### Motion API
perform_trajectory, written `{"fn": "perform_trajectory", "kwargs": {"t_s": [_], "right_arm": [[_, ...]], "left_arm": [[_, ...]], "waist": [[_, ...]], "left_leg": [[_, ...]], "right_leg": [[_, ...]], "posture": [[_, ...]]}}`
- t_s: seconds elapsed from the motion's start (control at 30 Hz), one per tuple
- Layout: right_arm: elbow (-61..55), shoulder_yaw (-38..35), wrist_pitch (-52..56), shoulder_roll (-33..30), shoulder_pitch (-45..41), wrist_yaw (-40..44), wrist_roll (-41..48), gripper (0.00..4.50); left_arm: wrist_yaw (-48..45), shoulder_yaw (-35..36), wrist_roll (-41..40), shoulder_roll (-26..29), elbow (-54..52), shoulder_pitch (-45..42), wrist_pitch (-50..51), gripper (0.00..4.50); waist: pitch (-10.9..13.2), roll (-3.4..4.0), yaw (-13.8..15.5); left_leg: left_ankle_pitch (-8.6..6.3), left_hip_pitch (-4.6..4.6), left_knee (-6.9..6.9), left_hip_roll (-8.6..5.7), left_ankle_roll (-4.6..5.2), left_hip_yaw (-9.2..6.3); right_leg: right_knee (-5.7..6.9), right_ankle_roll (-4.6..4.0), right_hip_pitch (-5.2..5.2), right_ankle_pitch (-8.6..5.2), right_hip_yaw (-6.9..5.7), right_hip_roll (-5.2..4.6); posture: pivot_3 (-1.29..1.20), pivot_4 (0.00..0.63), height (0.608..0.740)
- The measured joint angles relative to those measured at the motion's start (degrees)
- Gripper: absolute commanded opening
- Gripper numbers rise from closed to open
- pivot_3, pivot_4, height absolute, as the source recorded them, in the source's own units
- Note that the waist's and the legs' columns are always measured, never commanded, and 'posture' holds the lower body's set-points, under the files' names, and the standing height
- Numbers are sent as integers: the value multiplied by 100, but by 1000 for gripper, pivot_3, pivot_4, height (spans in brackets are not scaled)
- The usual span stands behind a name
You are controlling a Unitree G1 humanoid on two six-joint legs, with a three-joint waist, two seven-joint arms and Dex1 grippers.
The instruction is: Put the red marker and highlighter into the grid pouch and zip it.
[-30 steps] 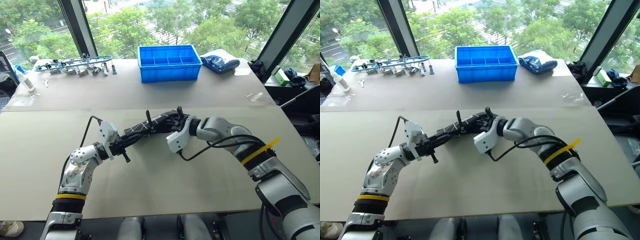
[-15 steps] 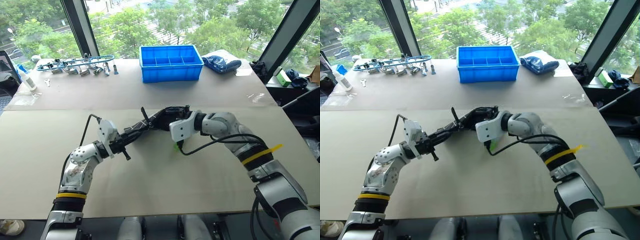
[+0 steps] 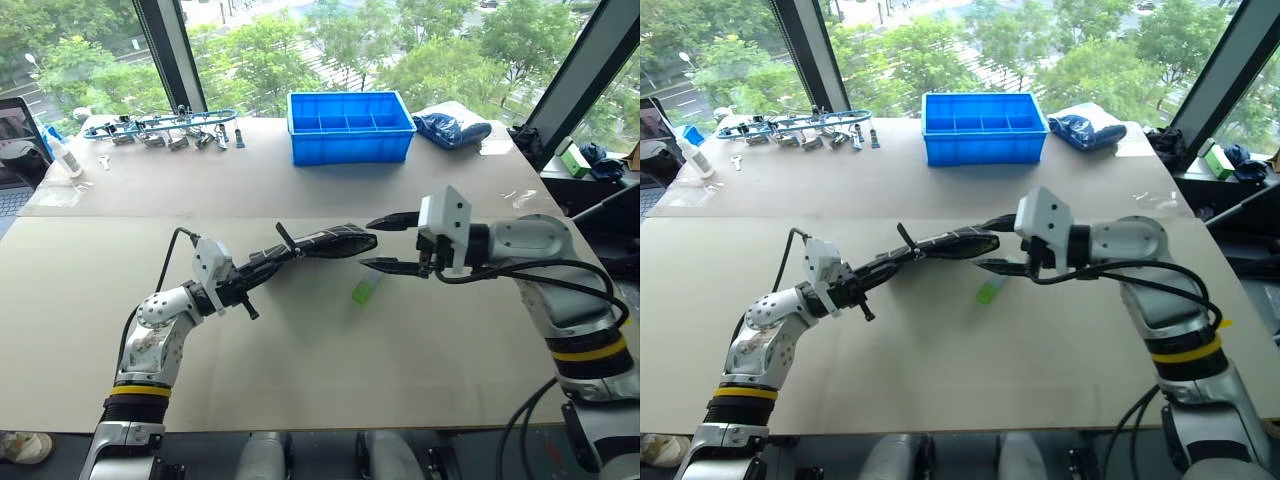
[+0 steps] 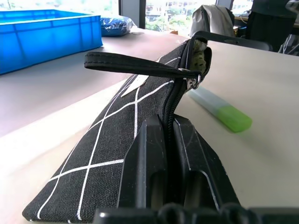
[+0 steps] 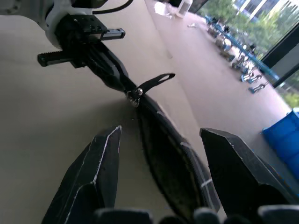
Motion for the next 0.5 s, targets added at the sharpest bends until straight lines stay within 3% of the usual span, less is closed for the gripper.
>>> {"fn": "perform_trajectory", "kwargs": {"t_s": [0.07,0.17,0.33,0.5], "right_arm": [[-125,-9,139,-239,328,349,145,3039],[154,328,-37,-60,190,331,-249,3039],[1398,1155,-1198,402,-531,372,-1449,3039],[3138,1803,-2387,672,-1646,1052,-2271,3039]], "left_arm": [[0,26,1,15,2,10,0,0],[2,23,1,8,9,-14,0,0],[5,33,4,0,28,-47,-8,0],[46,47,11,-14,40,-51,-13,0]], "waist": [[0,0,-3],[0,0,-108],[0,0,-140],[0,0,-134]], "left_leg": [[0,0,0,1,0,0],[1,15,0,2,-2,2],[7,14,0,0,-12,12],[8,9,1,-1,-13,18]], "right_leg": [[-1,-1,-3,0,2,5],[17,-4,-5,0,17,13],[23,-7,-6,-2,15,15],[18,-4,-7,0,14,12]], "posture": [[0,150,740],[0,150,740],[0,150,740],[0,150,740]]}}
